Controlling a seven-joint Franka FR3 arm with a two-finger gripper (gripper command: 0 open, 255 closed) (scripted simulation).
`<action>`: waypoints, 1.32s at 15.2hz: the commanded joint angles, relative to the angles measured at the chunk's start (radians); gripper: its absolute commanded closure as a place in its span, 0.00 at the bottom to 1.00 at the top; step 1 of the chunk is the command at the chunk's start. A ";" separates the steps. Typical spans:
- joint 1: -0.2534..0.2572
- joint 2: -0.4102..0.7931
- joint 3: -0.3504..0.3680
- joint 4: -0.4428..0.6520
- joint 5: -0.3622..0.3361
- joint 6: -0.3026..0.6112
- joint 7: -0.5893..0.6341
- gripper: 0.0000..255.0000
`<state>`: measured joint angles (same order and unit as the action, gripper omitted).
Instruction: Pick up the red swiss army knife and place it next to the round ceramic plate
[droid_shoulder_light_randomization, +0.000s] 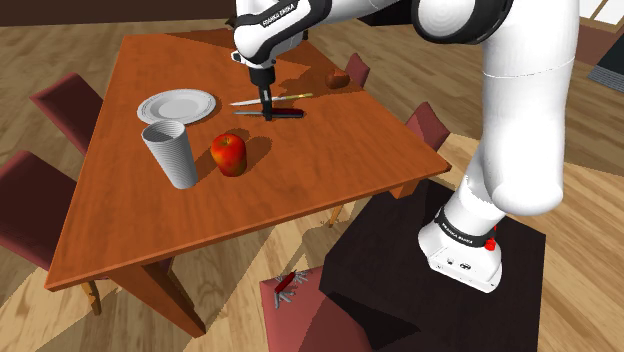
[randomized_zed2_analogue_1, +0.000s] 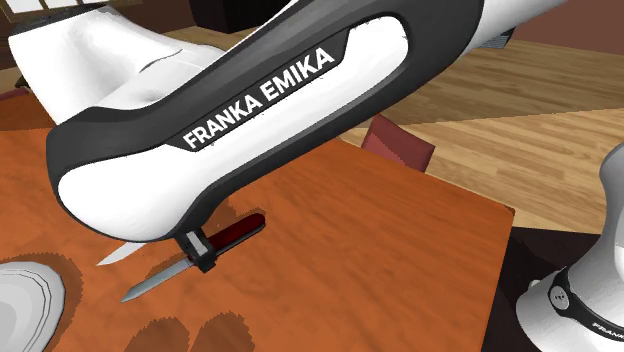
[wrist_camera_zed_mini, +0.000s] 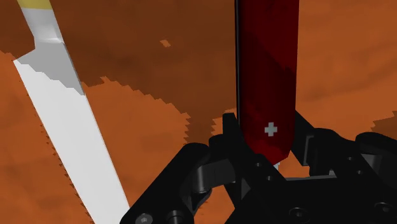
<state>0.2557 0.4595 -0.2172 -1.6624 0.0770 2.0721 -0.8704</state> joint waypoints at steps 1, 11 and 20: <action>0.000 0.004 0.000 -0.006 0.001 0.011 -0.001 1.00; 0.000 0.004 0.001 -0.006 0.001 0.011 -0.001 0.00; 0.003 -0.037 -0.005 0.063 -0.010 -0.099 0.006 0.00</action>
<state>0.2588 0.4247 -0.2212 -1.6022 0.0678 1.9796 -0.8638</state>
